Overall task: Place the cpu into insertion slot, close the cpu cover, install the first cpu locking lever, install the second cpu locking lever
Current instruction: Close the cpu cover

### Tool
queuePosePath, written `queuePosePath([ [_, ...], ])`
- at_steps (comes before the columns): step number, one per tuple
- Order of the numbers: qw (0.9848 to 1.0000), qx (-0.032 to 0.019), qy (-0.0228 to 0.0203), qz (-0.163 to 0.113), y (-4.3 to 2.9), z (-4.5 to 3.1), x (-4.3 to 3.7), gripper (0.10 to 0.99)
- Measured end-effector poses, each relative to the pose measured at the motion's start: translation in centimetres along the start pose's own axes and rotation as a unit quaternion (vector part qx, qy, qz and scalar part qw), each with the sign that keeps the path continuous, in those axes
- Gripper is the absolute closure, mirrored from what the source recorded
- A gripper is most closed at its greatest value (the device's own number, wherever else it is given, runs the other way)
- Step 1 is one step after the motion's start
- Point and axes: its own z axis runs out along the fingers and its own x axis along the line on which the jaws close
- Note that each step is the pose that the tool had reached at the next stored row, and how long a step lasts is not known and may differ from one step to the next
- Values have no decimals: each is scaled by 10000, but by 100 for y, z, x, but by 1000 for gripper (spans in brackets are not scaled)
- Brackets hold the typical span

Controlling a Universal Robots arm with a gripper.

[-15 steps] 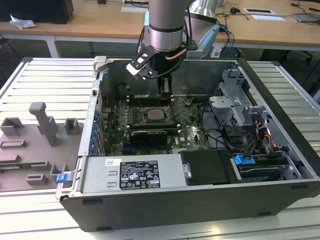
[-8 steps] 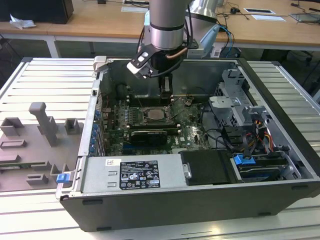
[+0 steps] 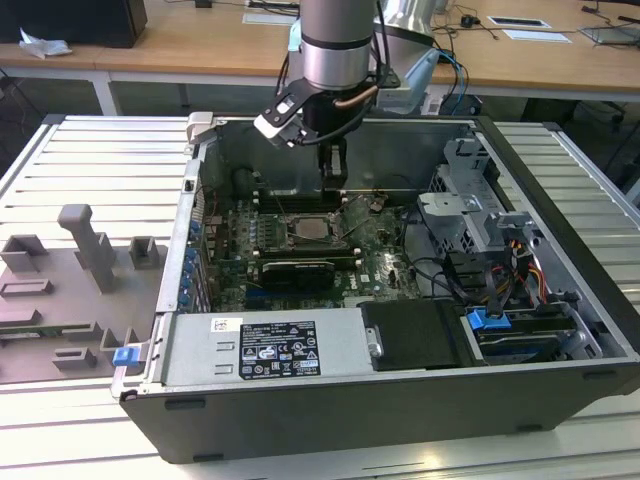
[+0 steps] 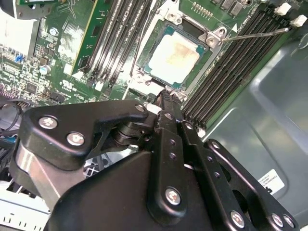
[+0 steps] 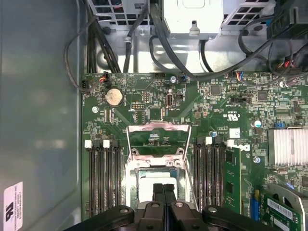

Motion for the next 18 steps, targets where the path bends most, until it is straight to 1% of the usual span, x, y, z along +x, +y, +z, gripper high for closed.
queuePosePath([
  [3,10000,2,-2,1,67,0,1,980],
  [8,10000,2,-1,0,133,4,2,980],
  [12,10000,2,-1,0,213,8,5,980],
  [16,10000,2,-1,0,263,9,6,980],
  [18,10000,2,-2,1,270,-2,6,980],
])
